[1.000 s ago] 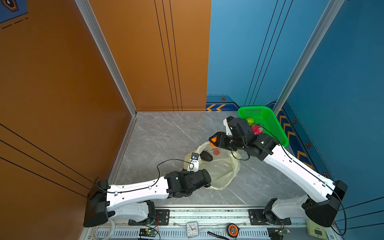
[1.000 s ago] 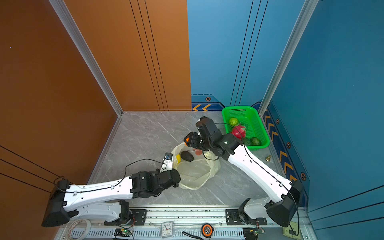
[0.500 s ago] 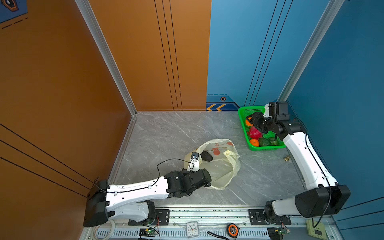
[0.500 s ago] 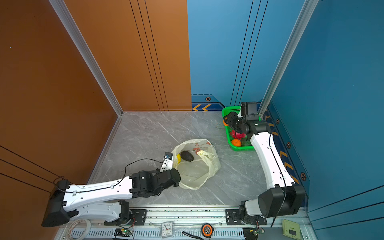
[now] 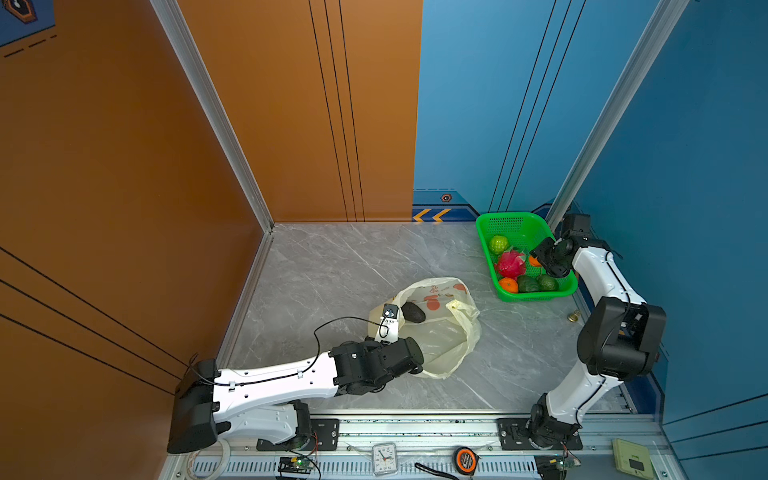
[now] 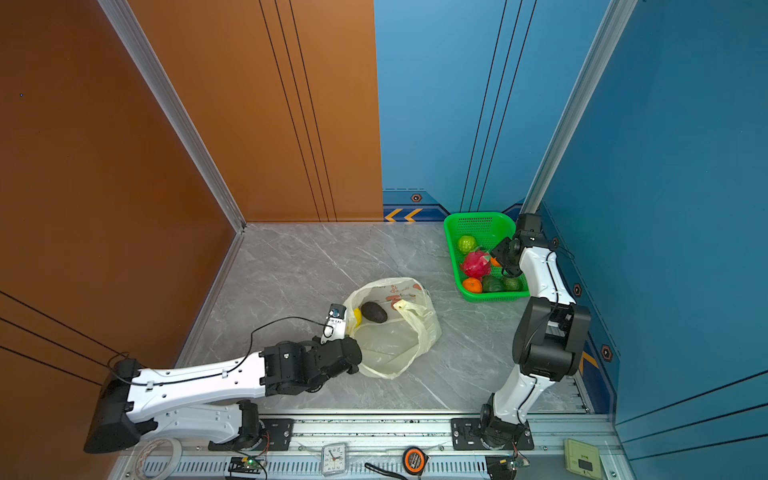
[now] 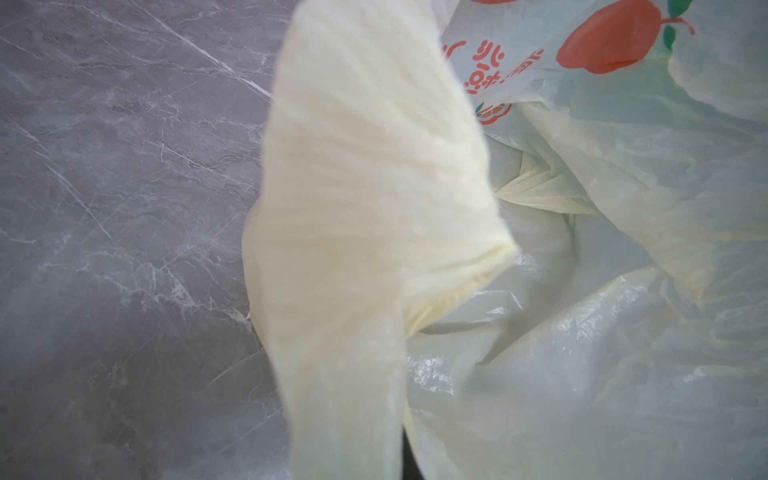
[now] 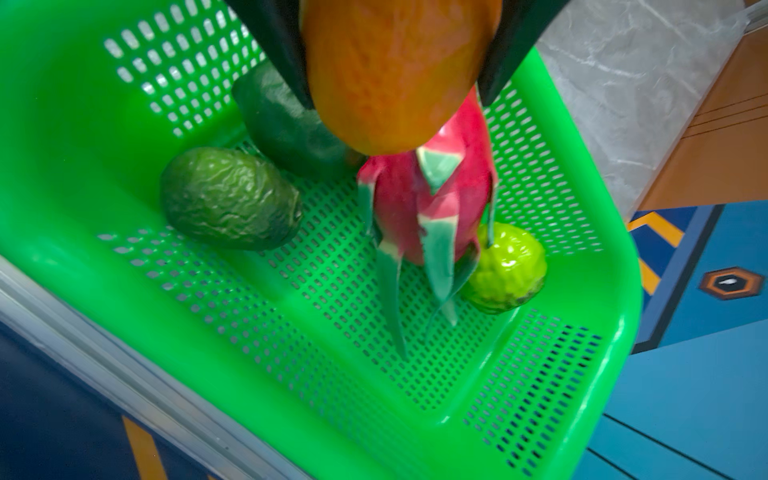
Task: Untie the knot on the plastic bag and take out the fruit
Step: 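Lower the orange into the green basket and open the right gripper, then move the open right gripper from the basket back into the bag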
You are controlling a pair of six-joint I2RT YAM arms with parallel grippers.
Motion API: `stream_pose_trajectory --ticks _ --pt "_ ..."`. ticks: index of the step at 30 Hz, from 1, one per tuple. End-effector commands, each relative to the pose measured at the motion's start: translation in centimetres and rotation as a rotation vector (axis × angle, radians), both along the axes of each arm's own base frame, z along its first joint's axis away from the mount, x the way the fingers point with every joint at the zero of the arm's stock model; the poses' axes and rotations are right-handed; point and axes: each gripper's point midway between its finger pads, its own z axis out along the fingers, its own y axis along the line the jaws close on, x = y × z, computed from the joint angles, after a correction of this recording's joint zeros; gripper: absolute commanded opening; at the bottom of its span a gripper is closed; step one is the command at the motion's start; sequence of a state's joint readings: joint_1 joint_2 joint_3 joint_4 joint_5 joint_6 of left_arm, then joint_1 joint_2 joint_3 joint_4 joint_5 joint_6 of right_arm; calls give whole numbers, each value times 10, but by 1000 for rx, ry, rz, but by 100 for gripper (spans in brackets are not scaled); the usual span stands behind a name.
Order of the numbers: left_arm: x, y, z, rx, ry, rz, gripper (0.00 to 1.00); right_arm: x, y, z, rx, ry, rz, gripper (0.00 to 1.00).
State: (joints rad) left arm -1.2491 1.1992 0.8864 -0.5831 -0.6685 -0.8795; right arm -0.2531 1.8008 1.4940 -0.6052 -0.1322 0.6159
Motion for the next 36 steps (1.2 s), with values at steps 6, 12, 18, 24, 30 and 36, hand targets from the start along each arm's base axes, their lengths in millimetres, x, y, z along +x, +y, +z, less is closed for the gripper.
stream_pose_trajectory --ticks 6,12,18,24,30,36 --pt "5 -3 11 -7 -36 18 0 19 -37 -25 -54 41 -71 58" --pt "5 -2 13 -8 -41 20 0 19 -37 -28 -67 61 -69 75" --pt "6 -2 14 -8 -46 22 0 19 -28 -11 -78 35 -48 78" --pt "7 -1 15 -9 -48 20 0 12 -6 18 -71 -5 2 78" --pt "7 -1 21 -15 -57 12 0 -13 41 41 -39 -40 109 78" --pt "5 0 25 -14 -67 -5 0 -46 120 75 0 -68 325 78"
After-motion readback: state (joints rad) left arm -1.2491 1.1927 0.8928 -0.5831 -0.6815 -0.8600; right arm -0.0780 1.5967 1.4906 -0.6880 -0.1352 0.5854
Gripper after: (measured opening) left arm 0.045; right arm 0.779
